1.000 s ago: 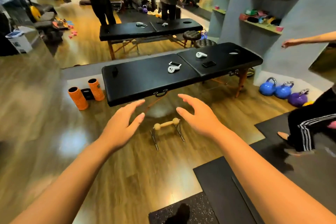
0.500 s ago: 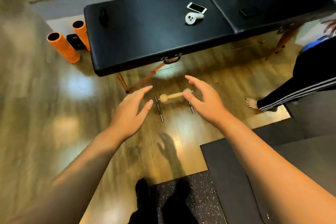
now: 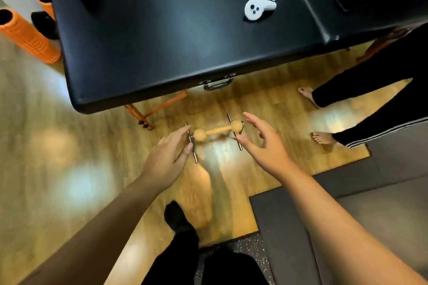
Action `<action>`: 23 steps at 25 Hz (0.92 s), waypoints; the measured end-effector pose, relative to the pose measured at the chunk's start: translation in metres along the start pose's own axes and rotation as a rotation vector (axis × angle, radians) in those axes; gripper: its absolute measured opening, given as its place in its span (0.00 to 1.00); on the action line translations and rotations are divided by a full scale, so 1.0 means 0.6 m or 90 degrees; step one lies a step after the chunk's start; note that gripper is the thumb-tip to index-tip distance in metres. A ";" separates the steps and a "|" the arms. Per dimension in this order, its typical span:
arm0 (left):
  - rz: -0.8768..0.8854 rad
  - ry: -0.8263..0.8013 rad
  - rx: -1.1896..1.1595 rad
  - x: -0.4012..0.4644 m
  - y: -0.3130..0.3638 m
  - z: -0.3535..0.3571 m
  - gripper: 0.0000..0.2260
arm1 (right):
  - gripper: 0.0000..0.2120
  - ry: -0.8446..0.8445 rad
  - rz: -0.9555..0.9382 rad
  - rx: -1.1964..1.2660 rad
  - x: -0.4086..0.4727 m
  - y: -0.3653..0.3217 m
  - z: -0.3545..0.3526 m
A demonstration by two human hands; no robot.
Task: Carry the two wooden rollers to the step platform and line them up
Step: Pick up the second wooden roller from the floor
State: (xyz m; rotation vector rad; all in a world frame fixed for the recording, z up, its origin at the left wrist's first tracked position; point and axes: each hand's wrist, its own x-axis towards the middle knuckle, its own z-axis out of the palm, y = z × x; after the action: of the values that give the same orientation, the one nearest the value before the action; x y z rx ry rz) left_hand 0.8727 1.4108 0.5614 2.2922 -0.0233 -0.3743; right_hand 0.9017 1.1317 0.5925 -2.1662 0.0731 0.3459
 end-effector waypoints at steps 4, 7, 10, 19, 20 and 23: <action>-0.016 -0.021 -0.002 0.081 -0.028 0.048 0.24 | 0.31 -0.020 0.032 0.028 0.075 0.061 0.014; -0.040 -0.034 -0.022 0.114 -0.039 0.098 0.25 | 0.34 -0.079 0.053 0.030 0.123 0.117 0.017; -0.059 -0.011 -0.017 0.138 -0.043 0.146 0.25 | 0.36 -0.130 0.060 0.050 0.169 0.176 0.012; -0.194 0.178 -0.107 0.188 -0.167 0.404 0.34 | 0.41 -0.123 0.089 0.053 0.273 0.467 0.053; -0.210 0.187 -0.108 0.187 -0.192 0.435 0.39 | 0.42 -0.109 0.104 0.054 0.276 0.504 0.067; -0.259 0.185 -0.157 0.191 -0.264 0.513 0.55 | 0.44 -0.088 0.157 0.067 0.280 0.613 0.120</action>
State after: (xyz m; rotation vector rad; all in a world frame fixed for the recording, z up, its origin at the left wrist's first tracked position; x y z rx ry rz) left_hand 0.8819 1.2826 0.2201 2.0757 0.6092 -0.2285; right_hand 0.9807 0.9883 0.2159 -2.0260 0.2765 0.6191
